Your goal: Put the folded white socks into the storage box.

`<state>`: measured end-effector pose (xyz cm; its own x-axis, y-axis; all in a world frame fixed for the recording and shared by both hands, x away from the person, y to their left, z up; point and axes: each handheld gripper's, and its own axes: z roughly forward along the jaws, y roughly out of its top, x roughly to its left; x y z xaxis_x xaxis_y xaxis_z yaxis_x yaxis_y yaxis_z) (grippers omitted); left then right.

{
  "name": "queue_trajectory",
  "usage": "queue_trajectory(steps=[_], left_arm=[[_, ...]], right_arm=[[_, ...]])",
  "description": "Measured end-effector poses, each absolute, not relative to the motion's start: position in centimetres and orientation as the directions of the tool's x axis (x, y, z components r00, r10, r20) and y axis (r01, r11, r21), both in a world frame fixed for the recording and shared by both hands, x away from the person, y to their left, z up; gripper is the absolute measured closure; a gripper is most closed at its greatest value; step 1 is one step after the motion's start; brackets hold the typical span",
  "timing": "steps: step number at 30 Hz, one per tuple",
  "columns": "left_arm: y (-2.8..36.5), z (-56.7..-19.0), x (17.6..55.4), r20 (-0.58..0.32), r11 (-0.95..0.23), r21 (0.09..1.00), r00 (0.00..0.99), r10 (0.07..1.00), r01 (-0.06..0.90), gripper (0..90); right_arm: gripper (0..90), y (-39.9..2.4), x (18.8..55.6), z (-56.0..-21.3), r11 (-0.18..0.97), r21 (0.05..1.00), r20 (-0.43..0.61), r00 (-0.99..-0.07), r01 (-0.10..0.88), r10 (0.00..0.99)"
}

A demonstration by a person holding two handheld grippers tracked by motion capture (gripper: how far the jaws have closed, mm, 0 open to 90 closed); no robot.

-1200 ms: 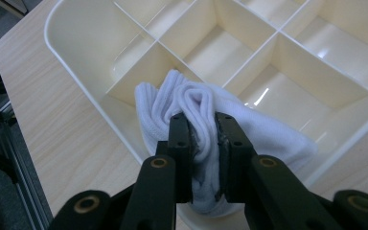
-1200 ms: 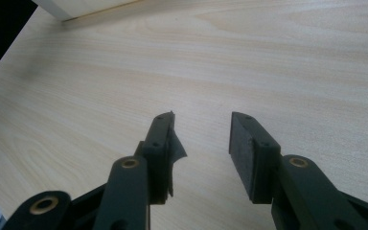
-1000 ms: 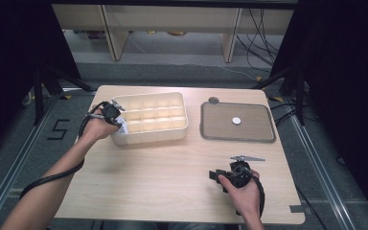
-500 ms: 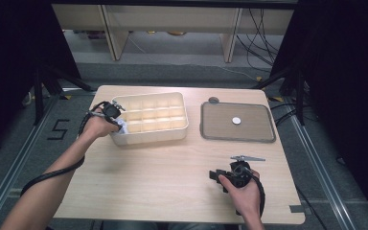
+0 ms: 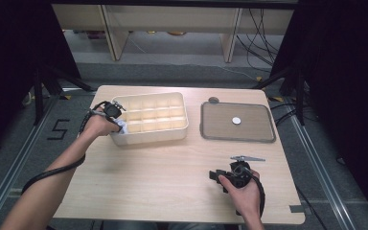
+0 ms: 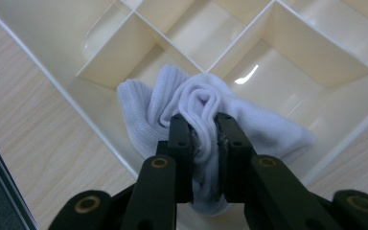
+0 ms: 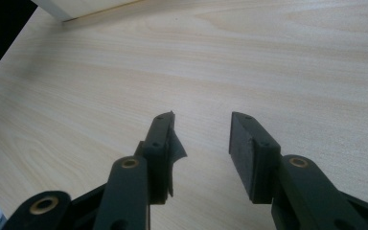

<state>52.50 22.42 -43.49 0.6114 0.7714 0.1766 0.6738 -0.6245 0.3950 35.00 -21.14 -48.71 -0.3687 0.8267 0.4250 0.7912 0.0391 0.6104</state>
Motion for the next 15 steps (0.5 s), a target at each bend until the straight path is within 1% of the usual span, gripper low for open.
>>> queue_trajectory(steps=[2, 3, 8, 9, 12, 15], left_arm=[[22.41, -43.53, 52.59, 0.172, -0.624, 0.389, 0.613, 0.772, 0.677, 78.2], [22.50, -43.44, 52.68, 0.181, -0.642, 0.368, 0.625, 0.759, 0.673, 78.2], [22.20, -43.65, 52.77, 0.169, -0.628, 0.369, 0.615, 0.770, 0.685, 78.2], [22.21, -43.53, 52.85, 0.174, -0.639, 0.348, 0.623, 0.763, 0.686, 78.2], [21.99, -43.67, 52.90, 0.167, -0.631, 0.345, 0.616, 0.770, 0.695, 78.3], [21.84, -43.87, 53.06, 0.175, -0.646, 0.326, 0.627, 0.759, 0.691, 78.3]], right_arm=[[61.8, -21.21, 34.95, -48.63, 0.036, 0.607, 0.433, -0.368, 0.794, 0.823], [61.8, -21.22, 34.95, -48.63, 0.034, 0.607, 0.434, -0.367, 0.794, 0.823], [61.7, -21.26, 34.94, -48.62, 0.031, 0.603, 0.430, -0.357, 0.797, 0.829], [61.8, -21.25, 34.93, -48.63, 0.030, 0.603, 0.431, -0.357, 0.797, 0.829], [61.7, -21.24, 34.97, -48.70, 0.036, 0.612, 0.426, -0.368, 0.790, 0.827], [61.8, -21.21, 34.96, -48.68, 0.029, 0.605, 0.430, -0.357, 0.796, 0.829]])
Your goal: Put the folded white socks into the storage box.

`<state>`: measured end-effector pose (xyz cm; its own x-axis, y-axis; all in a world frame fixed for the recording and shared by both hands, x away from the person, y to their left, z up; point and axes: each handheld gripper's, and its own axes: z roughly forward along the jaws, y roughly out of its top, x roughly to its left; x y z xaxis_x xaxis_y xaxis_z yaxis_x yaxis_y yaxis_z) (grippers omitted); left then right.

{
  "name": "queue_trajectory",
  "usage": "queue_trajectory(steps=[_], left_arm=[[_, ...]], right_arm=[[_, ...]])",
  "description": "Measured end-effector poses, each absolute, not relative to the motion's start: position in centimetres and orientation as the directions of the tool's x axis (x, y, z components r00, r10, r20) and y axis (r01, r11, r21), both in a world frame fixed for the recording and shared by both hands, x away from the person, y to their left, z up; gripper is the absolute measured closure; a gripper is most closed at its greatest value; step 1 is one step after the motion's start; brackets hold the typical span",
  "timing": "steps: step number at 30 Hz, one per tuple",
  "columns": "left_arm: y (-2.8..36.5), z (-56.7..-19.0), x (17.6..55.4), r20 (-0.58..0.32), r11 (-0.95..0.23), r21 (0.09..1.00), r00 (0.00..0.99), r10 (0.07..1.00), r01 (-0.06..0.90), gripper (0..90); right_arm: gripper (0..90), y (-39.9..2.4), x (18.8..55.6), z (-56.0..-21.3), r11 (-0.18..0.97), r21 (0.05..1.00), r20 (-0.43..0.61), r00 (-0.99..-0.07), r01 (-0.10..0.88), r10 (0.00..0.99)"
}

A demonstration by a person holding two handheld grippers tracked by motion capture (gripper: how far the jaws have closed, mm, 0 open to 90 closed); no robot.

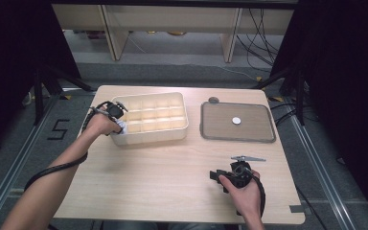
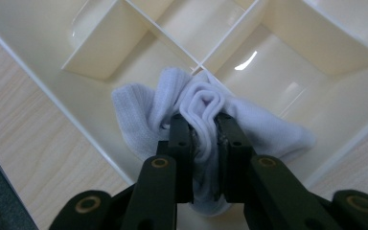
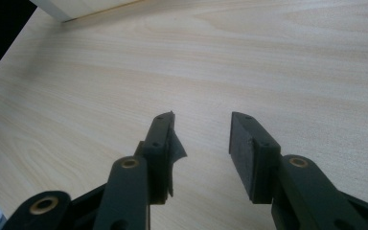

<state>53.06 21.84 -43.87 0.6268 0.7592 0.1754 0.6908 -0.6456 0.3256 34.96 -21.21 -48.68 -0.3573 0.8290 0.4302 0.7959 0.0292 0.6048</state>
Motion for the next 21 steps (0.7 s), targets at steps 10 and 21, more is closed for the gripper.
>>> queue_trajectory(steps=[10, 21], left_arm=[[21.8, -44.2, 53.6, 0.136, -0.630, 0.297, 0.621, 0.772, 0.718, 78.5], [21.5, -44.9, 54.2, 0.095, -0.592, 0.267, 0.591, 0.801, 0.761, 78.7]], right_arm=[[61.7, -21.3, 34.9, -48.6, 0.031, 0.605, 0.430, -0.359, 0.796, 0.829], [61.7, -21.5, 34.8, -48.6, 0.028, 0.608, 0.435, -0.363, 0.793, 0.824]])
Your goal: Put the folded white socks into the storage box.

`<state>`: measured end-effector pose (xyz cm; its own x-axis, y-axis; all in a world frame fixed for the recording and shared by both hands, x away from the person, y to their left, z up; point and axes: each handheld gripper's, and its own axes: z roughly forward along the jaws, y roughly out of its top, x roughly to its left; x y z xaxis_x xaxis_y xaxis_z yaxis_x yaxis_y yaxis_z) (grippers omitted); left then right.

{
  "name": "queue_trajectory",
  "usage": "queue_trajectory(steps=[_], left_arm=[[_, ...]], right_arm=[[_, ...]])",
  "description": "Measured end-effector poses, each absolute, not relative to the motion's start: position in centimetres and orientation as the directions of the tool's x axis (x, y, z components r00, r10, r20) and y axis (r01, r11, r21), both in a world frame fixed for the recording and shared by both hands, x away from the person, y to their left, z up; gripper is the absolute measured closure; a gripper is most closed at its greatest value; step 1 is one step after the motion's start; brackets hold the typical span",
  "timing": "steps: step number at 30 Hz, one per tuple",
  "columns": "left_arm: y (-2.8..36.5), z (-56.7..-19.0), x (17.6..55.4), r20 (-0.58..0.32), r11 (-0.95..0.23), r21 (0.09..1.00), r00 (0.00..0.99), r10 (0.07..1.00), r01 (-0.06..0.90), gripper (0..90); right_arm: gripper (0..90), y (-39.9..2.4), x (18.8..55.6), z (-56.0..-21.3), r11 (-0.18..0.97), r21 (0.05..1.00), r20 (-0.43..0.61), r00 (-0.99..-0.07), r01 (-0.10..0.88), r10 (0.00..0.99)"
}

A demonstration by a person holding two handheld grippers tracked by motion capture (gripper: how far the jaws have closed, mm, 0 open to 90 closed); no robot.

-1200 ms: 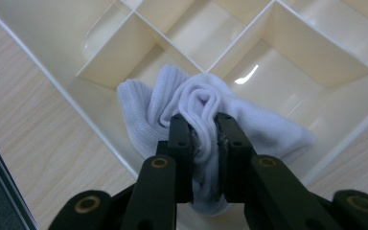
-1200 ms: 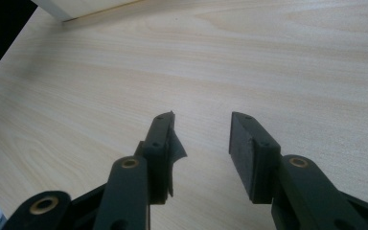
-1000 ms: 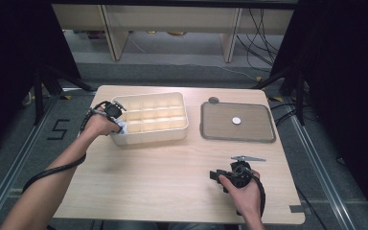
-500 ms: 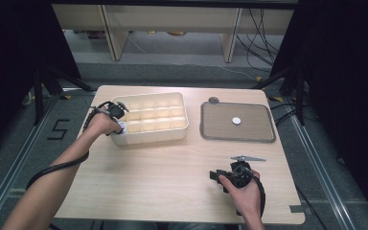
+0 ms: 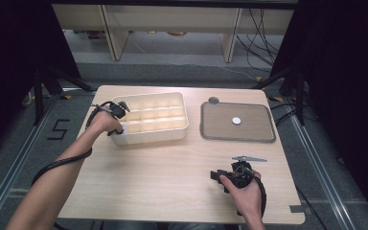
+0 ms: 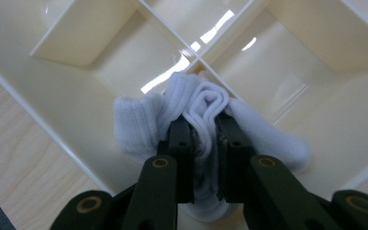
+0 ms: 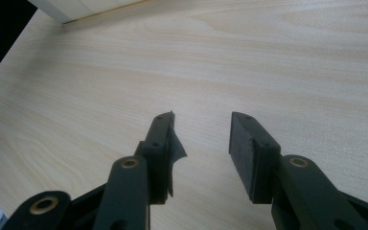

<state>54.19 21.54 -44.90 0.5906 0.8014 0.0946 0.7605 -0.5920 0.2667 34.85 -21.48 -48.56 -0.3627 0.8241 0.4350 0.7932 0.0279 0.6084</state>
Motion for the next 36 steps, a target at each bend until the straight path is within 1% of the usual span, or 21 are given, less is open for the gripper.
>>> queue_trajectory(steps=[1, 3, 8, 11, 12, 13, 14, 15, 16, 18, 19, 20, 22, 23, 28, 29, 30, 33, 34, 35, 36], left_arm=[[21.6, -45.0, 54.2, 0.092, -0.586, 0.281, 0.586, 0.805, 0.760, 78.7], [21.6, -45.1, 54.2, 0.092, -0.585, 0.281, 0.585, 0.805, 0.761, 78.7], [21.5, -44.9, 54.3, 0.091, -0.590, 0.255, 0.588, 0.803, 0.766, 78.7], [21.5, -44.9, 54.2, 0.092, -0.589, 0.259, 0.587, 0.804, 0.766, 78.6], [21.6, -45.0, 54.2, 0.093, -0.586, 0.277, 0.586, 0.805, 0.761, 78.5], [21.7, -45.0, 54.3, 0.095, -0.600, 0.278, 0.600, 0.794, 0.750, 78.3], [21.8, -44.9, 54.2, 0.079, -0.584, 0.281, 0.588, 0.805, 0.761, 78.1], [22.0, -44.8, 54.3, 0.080, -0.597, 0.283, 0.602, 0.795, 0.751, 77.8], [22.0, -44.8, 54.2, 0.063, -0.577, 0.282, 0.586, 0.808, 0.766, 77.5], [22.4, -44.6, 54.2, 0.061, -0.590, 0.294, 0.601, 0.797, 0.752, 76.6], [22.5, -44.7, 54.1, 0.051, -0.578, 0.311, 0.594, 0.803, 0.755, 76.1], [22.6, -44.6, 54.0, 0.041, -0.564, 0.311, 0.582, 0.812, 0.765, 75.5], [23.0, -44.4, 54.1, 0.050, -0.587, 0.327, 0.607, 0.793, 0.740, 74.5], [23.0, -44.5, 53.9, 0.029, -0.560, 0.342, 0.587, 0.809, 0.755, 73.6], [23.4, -44.1, 53.7, 0.006, -0.544, 0.357, 0.580, 0.814, 0.759, 70.4], [23.4, -44.1, 53.7, -0.008, -0.519, 0.375, 0.563, 0.827, 0.768, 69.6], [23.6, -43.9, 53.8, -0.005, -0.540, 0.368, 0.582, 0.813, 0.757, 68.7], [23.7, -43.6, 53.5, -0.030, -0.509, 0.382, 0.561, 0.827, 0.771, 66.4], [23.8, -43.5, 53.5, -0.025, -0.513, 0.393, 0.567, 0.824, 0.763, 65.7], [23.8, -43.2, 53.5, -0.031, -0.504, 0.405, 0.563, 0.826, 0.763, 65.0], [23.9, -43.0, 53.5, -0.032, -0.515, 0.397, 0.573, 0.819, 0.759, 63.9]], right_arm=[[61.7, -21.5, 34.8, -48.6, 0.029, 0.608, 0.435, -0.363, 0.793, 0.824], [61.7, -21.5, 34.8, -48.6, 0.030, 0.607, 0.435, -0.364, 0.794, 0.823], [61.6, -21.4, 34.8, -48.6, 0.033, 0.608, 0.444, -0.374, 0.793, 0.814], [61.5, -21.5, 34.8, -48.6, 0.029, 0.607, 0.442, -0.367, 0.794, 0.818], [61.4, -21.5, 34.8, -48.6, 0.029, 0.606, 0.435, -0.363, 0.795, 0.824], [61.1, -21.5, 34.9, -48.6, 0.028, 0.605, 0.436, -0.361, 0.796, 0.824], [61.0, -21.5, 34.9, -48.6, 0.029, 0.608, 0.437, -0.365, 0.793, 0.822], [60.7, -21.5, 34.9, -48.6, 0.023, 0.597, 0.438, -0.350, 0.802, 0.828], [60.3, -21.5, 34.9, -48.6, 0.027, 0.606, 0.435, -0.360, 0.795, 0.825], [60.0, -21.5, 34.9, -48.6, 0.020, 0.598, 0.442, -0.350, 0.801, 0.826], [59.9, -21.4, 34.8, -48.4, 0.003, 0.582, 0.455, -0.329, 0.813, 0.827], [59.8, -21.4, 34.8, -48.4, 0.004, 0.585, 0.454, -0.331, 0.811, 0.827], [59.8, -21.5, 34.8, -48.3, 0.000, 0.583, 0.460, -0.330, 0.812, 0.825], [59.7, -21.4, 34.8, -48.3, 0.001, 0.585, 0.459, -0.332, 0.811, 0.824], [59.7, -21.4, 34.8, -48.3, 0.000, 0.586, 0.459, -0.331, 0.810, 0.825], [59.7, -21.4, 34.8, -48.3, 0.000, 0.587, 0.457, -0.331, 0.810, 0.826], [59.6, -21.4, 34.8, -48.3, 0.000, 0.587, 0.457, -0.331, 0.810, 0.825], [59.6, -21.4, 34.9, -48.3, 0.000, 0.588, 0.459, -0.334, 0.809, 0.823], [59.6, -21.6, 34.9, -48.4, 0.025, 0.609, 0.430, -0.357, 0.793, 0.829], [59.6, -21.6, 34.9, -48.4, 0.026, 0.609, 0.429, -0.357, 0.792, 0.829], [59.5, -21.4, 34.9, -48.4, 0.001, 0.589, 0.454, -0.331, 0.808, 0.827]])
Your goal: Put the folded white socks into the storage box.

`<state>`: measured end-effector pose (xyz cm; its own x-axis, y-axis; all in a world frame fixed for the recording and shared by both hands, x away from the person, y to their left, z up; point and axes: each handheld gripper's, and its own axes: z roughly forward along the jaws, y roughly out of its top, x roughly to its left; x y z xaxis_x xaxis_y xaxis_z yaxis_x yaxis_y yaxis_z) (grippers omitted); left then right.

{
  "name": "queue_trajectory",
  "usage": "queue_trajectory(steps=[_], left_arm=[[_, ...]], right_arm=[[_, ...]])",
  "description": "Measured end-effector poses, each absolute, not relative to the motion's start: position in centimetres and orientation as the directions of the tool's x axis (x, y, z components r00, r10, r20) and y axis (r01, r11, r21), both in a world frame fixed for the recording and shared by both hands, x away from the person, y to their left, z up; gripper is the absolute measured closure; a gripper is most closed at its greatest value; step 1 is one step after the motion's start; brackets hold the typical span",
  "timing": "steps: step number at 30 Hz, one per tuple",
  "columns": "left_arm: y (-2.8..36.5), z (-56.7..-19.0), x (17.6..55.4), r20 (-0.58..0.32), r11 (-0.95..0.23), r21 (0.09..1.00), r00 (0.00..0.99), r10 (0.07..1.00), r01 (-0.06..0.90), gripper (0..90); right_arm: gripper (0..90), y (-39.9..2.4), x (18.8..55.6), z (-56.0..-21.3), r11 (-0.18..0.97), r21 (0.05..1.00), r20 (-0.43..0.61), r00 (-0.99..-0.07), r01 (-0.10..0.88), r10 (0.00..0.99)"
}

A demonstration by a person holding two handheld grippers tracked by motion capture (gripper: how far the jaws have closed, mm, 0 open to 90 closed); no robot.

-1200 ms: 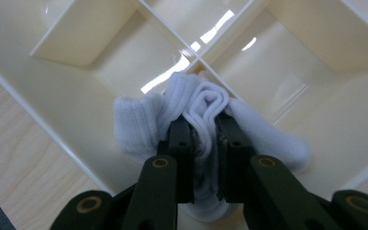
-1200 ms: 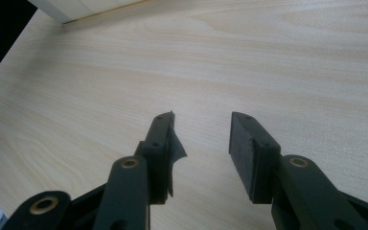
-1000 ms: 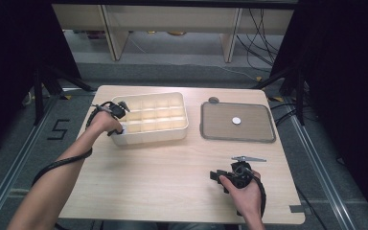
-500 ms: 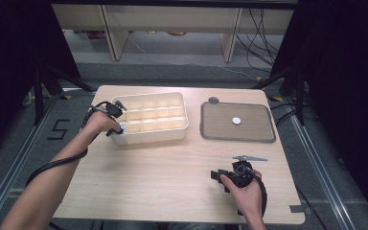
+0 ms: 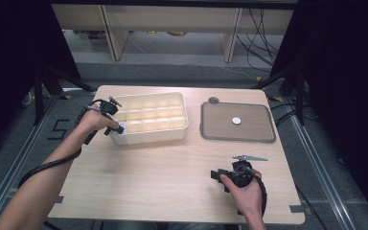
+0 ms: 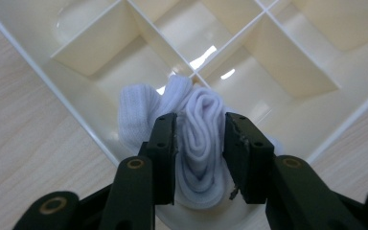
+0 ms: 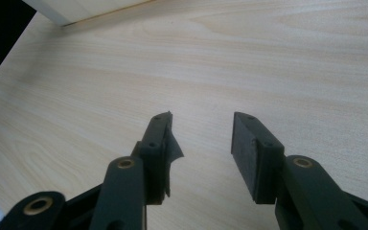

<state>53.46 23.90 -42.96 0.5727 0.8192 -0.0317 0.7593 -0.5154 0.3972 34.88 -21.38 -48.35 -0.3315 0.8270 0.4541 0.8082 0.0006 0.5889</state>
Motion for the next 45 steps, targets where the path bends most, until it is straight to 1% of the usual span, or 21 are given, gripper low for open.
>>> queue_trajectory(steps=[2, 5, 9, 11, 12, 13, 14, 18, 21, 22, 26, 28, 30, 34, 36, 39, 40, 42, 44, 45], left_arm=[[23.8, -42.6, 53.3, -0.043, -0.493, 0.422, 0.560, 0.827, 0.761, 63.1], [23.9, -41.8, 53.3, -0.030, -0.507, 0.446, 0.579, 0.815, 0.737, 62.3], [24.2, -40.6, 53.0, -0.027, -0.488, 0.488, 0.571, 0.820, 0.724, 60.8], [24.4, -40.2, 52.8, -0.016, -0.482, 0.503, 0.565, 0.825, 0.717, 60.1], [24.5, -40.0, 52.7, -0.013, -0.475, 0.513, 0.559, 0.829, 0.715, 59.7], [24.6, -39.9, 52.6, -0.010, -0.475, 0.516, 0.559, 0.829, 0.713, 59.2], [24.7, -39.8, 52.5, -0.013, -0.471, 0.520, 0.558, 0.830, 0.712, 58.5], [25.1, -39.8, 52.0, -0.010, -0.443, 0.565, 0.543, 0.840, 0.696, 54.4], [25.7, -39.8, 51.7, -0.013, -0.416, 0.592, 0.524, 0.852, 0.691, 52.5], [25.9, -39.7, 51.6, -0.013, -0.410, 0.597, 0.519, 0.855, 0.690, 52.2], [26.5, -39.5, 50.8, -0.025, -0.370, 0.639, 0.499, 0.866, 0.674, 49.9], [26.7, -39.5, 50.4, -0.027, -0.346, 0.671, 0.488, 0.872, 0.656, 47.4], [27.1, -39.4, 49.9, -0.023, -0.349, 0.680, 0.494, 0.869, 0.645, 44.4], [27.6, -39.4, 48.5, -0.014, -0.321, 0.727, 0.481, 0.877, 0.607, 38.9], [27.8, -39.5, 47.6, -0.021, -0.284, 0.766, 0.463, 0.886, 0.578, 37.4], [28.2, -39.9, 46.1, -0.019, -0.251, 0.799, 0.440, 0.898, 0.547, 35.5], [28.2, -40.4, 45.3, -0.035, -0.212, 0.822, 0.418, 0.908, 0.529, 35.1], [28.2, -40.8, 44.5, -0.051, -0.182, 0.837, 0.404, 0.913, 0.517, 33.9], [28.3, -41.6, 43.5, -0.048, -0.169, 0.848, 0.391, 0.919, 0.502, 33.0], [28.4, -42.0, 43.1, -0.051, -0.159, 0.858, 0.389, 0.920, 0.488, 32.6]], right_arm=[[59.5, -21.4, 34.9, -48.3, 0.003, 0.592, 0.457, -0.340, 0.806, 0.822], [59.5, -21.5, 34.8, -48.2, -0.004, 0.590, 0.456, -0.329, 0.807, 0.827], [59.5, -21.6, 34.8, -48.2, -0.011, 0.591, 0.461, -0.327, 0.807, 0.825], [59.5, -21.9, 34.9, -48.2, 0.000, 0.606, 0.445, -0.339, 0.796, 0.829], [59.5, -22.0, 35.0, -48.3, 0.015, 0.615, 0.430, -0.351, 0.788, 0.832], [59.5, -22.0, 34.9, -48.2, 0.004, 0.607, 0.451, -0.349, 0.794, 0.821], [59.5, -22.1, 34.9, -48.1, 0.015, 0.614, 0.437, -0.355, 0.789, 0.826], [59.4, -22.0, 34.9, -48.1, 0.003, 0.607, 0.446, -0.344, 0.795, 0.826], [59.3, -22.1, 35.0, -48.1, 0.013, 0.615, 0.428, -0.347, 0.788, 0.835], [59.3, -21.9, 34.8, -48.0, -0.020, 0.580, 0.464, -0.311, 0.814, 0.829], [59.2, -22.2, 35.0, -48.2, 0.013, 0.614, 0.427, -0.345, 0.789, 0.836], [59.0, -22.2, 34.9, -48.1, -0.001, 0.609, 0.448, -0.343, 0.793, 0.826], [58.9, -22.4, 35.1, -48.2, 0.014, 0.622, 0.427, -0.354, 0.783, 0.832], [58.6, -22.7, 35.0, -48.0, 0.005, 0.619, 0.434, -0.348, 0.785, 0.831], [58.4, -22.9, 35.0, -48.0, 0.002, 0.623, 0.427, -0.342, 0.782, 0.837], [57.7, -23.2, 35.0, -48.0, -0.002, 0.627, 0.424, -0.340, 0.779, 0.839], [57.6, -23.3, 35.1, -48.0, 0.000, 0.630, 0.415, -0.338, 0.776, 0.845], [57.5, -23.5, 35.1, -48.0, -0.003, 0.636, 0.408, -0.334, 0.772, 0.850], [57.5, -23.6, 35.2, -48.1, -0.002, 0.643, 0.404, -0.337, 0.766, 0.850], [57.4, -23.7, 35.1, -48.1, -0.008, 0.639, 0.416, -0.336, 0.770, 0.845]])
